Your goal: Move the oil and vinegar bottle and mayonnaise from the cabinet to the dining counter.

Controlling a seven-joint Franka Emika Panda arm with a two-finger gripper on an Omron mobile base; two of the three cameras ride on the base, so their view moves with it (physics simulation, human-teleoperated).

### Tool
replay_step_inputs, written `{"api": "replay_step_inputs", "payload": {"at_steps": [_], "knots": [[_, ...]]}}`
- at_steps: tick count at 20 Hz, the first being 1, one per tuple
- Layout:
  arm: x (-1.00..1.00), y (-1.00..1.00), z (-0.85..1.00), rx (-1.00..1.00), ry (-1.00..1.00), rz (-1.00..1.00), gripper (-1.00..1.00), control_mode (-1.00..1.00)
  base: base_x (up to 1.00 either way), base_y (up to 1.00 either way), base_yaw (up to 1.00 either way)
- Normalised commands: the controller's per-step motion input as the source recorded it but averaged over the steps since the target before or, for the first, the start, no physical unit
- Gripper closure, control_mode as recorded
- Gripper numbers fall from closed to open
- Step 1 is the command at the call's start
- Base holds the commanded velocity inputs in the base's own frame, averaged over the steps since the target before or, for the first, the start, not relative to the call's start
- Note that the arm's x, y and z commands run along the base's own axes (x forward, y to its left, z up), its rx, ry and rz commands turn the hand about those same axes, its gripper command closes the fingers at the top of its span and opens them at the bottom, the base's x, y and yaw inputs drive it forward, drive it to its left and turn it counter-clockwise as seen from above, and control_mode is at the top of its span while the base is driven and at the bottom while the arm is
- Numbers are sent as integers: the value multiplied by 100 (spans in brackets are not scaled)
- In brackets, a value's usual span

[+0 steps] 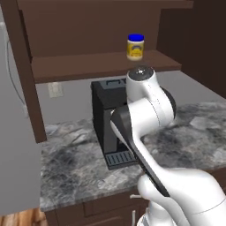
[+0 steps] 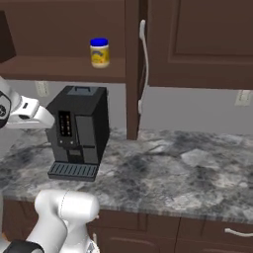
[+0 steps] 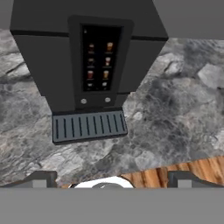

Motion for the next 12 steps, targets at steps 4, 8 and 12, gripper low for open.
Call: {"api": "replay_step_inputs", "payload": {"at_steps": [4, 8, 12], "knots": [[0, 0, 0, 0, 0, 0, -100, 100, 62, -1, 18], [16, -8, 72, 2, -19, 4, -100, -100, 0, 0, 0], [1, 0, 100, 0, -44, 0, -100, -100, 0, 0, 0]]}}
